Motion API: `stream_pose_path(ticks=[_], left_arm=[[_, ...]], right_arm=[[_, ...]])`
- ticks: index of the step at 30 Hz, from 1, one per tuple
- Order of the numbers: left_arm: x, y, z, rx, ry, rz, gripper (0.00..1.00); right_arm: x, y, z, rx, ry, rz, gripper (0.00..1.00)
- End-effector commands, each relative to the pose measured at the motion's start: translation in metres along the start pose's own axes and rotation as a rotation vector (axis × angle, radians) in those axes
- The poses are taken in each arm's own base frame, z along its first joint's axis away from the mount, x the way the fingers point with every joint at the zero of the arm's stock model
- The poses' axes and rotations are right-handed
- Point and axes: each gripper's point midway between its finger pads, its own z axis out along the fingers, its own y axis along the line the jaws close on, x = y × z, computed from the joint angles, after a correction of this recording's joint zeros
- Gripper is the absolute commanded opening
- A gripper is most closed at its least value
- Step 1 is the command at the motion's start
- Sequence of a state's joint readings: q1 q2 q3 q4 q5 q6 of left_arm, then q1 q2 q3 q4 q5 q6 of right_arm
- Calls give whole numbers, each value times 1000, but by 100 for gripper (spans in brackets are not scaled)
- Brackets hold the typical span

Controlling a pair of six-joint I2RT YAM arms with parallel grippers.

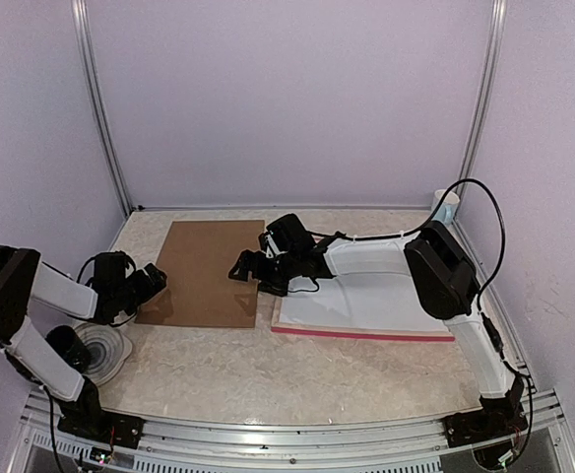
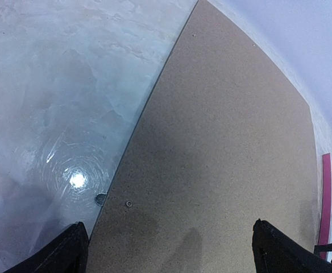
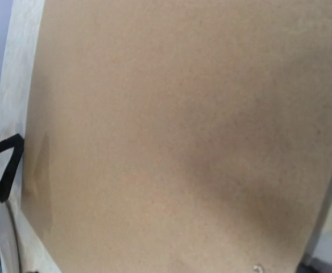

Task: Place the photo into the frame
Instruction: Pick up the backboard from the center of the board.

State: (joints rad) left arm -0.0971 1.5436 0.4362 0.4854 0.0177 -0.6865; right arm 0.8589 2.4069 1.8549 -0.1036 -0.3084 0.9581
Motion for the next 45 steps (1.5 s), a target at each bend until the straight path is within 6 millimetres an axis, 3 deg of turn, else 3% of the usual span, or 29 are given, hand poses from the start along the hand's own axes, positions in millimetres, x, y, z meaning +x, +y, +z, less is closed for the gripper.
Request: stream_pose_path(ticks=[1,9,15,29,38,45], left_arm=[[31,-4,-4,38,112,0,99],[43,-13,-7,77,141,-18,99],[55,-28,-16,114,156,-9,99],[80,-52,-34,160,174,16,99],[87,-43,-36,123,179,30,99],[87,-40,-37,112,175,39,99]], right_arm=[[-9,64,-29,-175,-23,-93,96],[-7,73,-42,-216,-24,-108,95],[0,67,-52,-206,-29,-104,95],[17,32,-78,-131,-45,-78,95],[24,-8,-78,-31,-18,-3,95],[31,-11,-77,-34,14,14,95]])
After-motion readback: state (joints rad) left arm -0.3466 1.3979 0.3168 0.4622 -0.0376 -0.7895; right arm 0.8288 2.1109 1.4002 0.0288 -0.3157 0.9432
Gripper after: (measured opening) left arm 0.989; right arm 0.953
